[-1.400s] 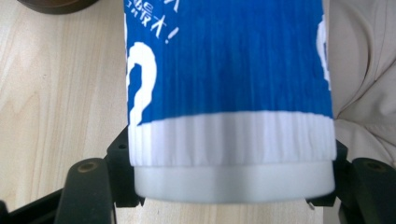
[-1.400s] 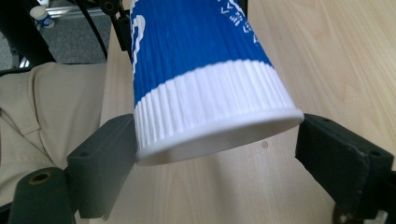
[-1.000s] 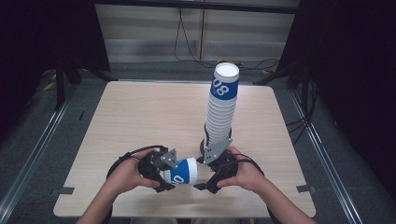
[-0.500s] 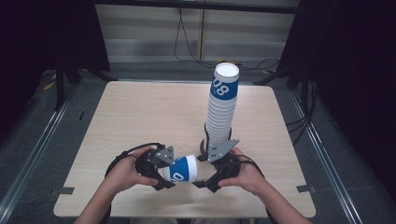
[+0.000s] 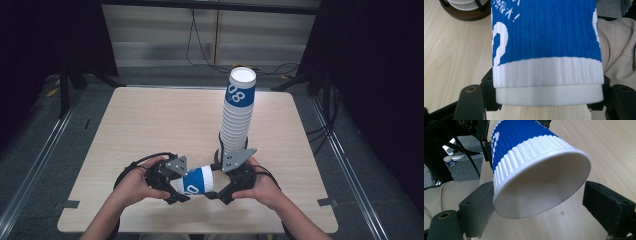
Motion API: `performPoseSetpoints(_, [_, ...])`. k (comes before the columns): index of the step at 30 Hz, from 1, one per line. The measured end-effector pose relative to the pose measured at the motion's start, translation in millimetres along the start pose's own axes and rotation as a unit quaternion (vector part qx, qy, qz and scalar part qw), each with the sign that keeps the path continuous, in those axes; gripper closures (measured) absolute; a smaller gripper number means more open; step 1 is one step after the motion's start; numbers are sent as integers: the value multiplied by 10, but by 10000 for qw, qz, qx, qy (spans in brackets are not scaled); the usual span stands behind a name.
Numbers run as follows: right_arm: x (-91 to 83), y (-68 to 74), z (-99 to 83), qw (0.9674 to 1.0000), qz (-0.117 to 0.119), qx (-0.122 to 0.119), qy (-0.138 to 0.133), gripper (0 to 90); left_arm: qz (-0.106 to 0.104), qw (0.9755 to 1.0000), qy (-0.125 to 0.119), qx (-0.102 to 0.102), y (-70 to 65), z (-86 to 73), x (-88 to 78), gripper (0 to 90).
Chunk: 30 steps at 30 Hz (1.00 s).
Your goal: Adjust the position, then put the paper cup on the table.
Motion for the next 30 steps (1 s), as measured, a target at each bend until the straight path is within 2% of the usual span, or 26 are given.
performPoseSetpoints(3, [4, 10, 18, 10000, 30, -31, 2, 112, -1, 10000, -27, 37, 5, 4, 11, 316])
performPoseSetpoints(4, [5, 9, 24, 10000, 14, -54, 18, 112, -133, 9999, 42, 58, 0, -3, -3, 316])
performPoseSetpoints(7, [12, 12, 45, 9999, 6, -125, 56, 106, 8, 10000, -82, 37, 3, 10, 8, 316])
performPoseSetpoints(8, [14, 13, 51, 9999, -6, -155, 71, 104, -142, 9999, -40, 47, -7, 4, -10, 316])
performPoseSetpoints(11, [19, 15, 65, 9998, -28, -183, 95, 104, 11, 10000, -80, 57, 6, 11, -4, 316])
performPoseSetpoints(12, [24, 19, 69, 9998, -16, -180, 89, 104, -47, 10000, -49, 64, 1, 7, -10, 316])
performPoseSetpoints(15, [32, 21, 68, 9997, -15, -217, 92, 117, -46, 10000, -53, 49, 1, 4, -7, 316])
performPoseSetpoints(16, [36, 25, 67, 9997, -8, -226, 91, 117, 18, 10000, -74, 59, 7, 6, 2, 316])
performPoseSetpoints(21, [36, 21, 67, 9997, -5, -237, 111, 130, 42, 9999, -96, 19, 4, 4, 15, 316])
performPoseSetpoints(22, [37, 24, 64, 9996, 7, -235, 126, 134, -100, 9999, -24, 54, -3, -5, 0, 316])
performPoseSetpoints(24, [34, 25, 67, 9996, -6, -254, 122, 143, -26, 10000, -32, -2, 0, -15, 11, 316])
performPoseSetpoints(26, [29, 27, 69, 9995, -26, -275, 149, 152, 41, 10000, -71, 35, 14, -18, 23, 317])
performPoseSetpoints(27, [26, 27, 72, 9995, -27, -276, 165, 156, -52, 10000, -77, -11, 0, -21, 31, 317])
performPoseSetpoints(28, [24, 31, 72, 9994, -15, -278, 191, 159, -13, 10000, -76, -21, 3, -24, 40, 316])
performPoseSetpoints(29, [23, 32, 77, 9993, -32, -309, 194, 163, -126, 9999, -35, 6, -2, -32, 37, 316])
performPoseSetpoints(30, [17, 35, 77, 9993, -33, -316, 214, 166, -30, 10000, -45, -4, -1, -34, 54, 316])
Point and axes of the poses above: each handheld gripper's, and its own axes: x roughly forward along the jaws, z roughly out of its top, y roughly to its left, the point moved 8 cm from there along x, roughly forward along the jaws, and after that the axes turned 12 degrees about x, right-handed, at the moved point
